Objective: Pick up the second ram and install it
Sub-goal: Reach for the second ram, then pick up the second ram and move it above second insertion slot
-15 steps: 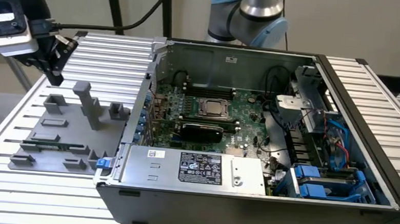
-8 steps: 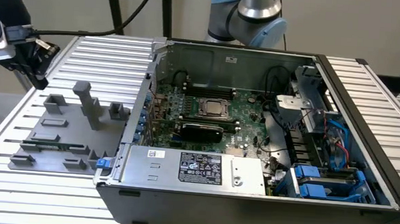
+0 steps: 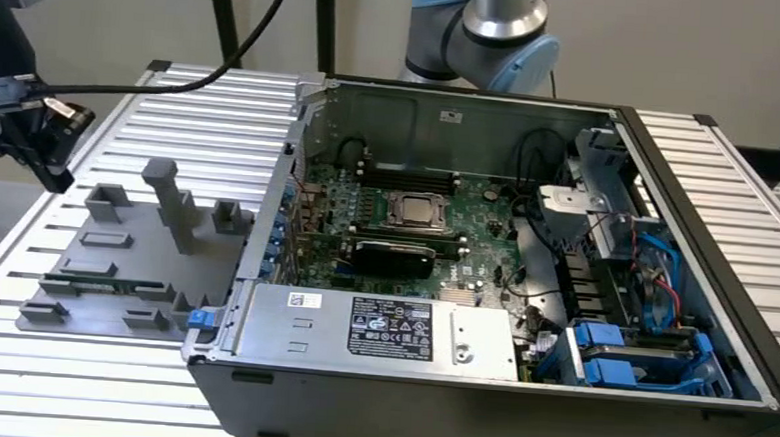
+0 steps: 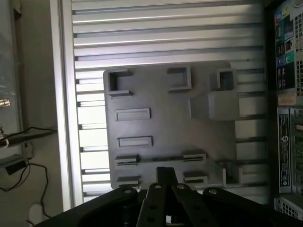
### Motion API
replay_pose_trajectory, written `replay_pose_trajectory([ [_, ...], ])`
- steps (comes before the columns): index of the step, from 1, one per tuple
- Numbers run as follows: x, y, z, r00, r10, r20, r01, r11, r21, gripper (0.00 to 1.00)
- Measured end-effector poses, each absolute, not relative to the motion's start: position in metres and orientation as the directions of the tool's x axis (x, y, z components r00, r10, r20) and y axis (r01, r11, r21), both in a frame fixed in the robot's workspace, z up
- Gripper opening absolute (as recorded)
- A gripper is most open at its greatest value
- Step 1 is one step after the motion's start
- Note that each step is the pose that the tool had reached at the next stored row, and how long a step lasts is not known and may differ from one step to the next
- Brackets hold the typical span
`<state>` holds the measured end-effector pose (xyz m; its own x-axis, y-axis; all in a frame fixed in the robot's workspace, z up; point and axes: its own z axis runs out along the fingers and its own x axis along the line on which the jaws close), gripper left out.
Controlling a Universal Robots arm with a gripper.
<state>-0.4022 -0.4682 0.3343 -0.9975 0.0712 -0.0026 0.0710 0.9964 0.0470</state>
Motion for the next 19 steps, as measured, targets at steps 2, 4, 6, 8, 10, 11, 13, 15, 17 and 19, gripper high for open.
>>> replay_pose_trajectory([
  [2, -0.4023, -0.4698, 0.3322, -0.997, 0.071, -0.002, 0.071, 0.996, 0.047, 0.0],
  [4, -0.4023, -0.4698, 0.3323, -0.997, 0.071, -0.002, 0.071, 0.996, 0.047, 0.0],
  [6, -0.4022, -0.4699, 0.3323, -0.997, 0.071, -0.002, 0.071, 0.996, 0.047, 0.0],
  [8, -0.4022, -0.4699, 0.3323, -0.997, 0.071, -0.002, 0.071, 0.996, 0.047, 0.0],
  [10, -0.4022, -0.4699, 0.3323, -0.997, 0.071, -0.002, 0.071, 0.996, 0.047, 0.0],
  [11, -0.4022, -0.4699, 0.3323, -0.997, 0.071, -0.002, 0.071, 0.996, 0.047, 0.0],
  [13, -0.4022, -0.4699, 0.3323, -0.997, 0.071, -0.002, 0.071, 0.996, 0.047, 0.0],
  [15, -0.4022, -0.4699, 0.3323, -0.997, 0.071, -0.002, 0.071, 0.996, 0.047, 0.0],
  [17, -0.402, -0.4699, 0.3321, -0.998, 0.07, -0.002, 0.07, 0.996, 0.047, 0.0],
  [19, -0.4015, -0.4699, 0.3312, -0.999, 0.052, -0.002, 0.052, 0.998, 0.047, 0.0],
])
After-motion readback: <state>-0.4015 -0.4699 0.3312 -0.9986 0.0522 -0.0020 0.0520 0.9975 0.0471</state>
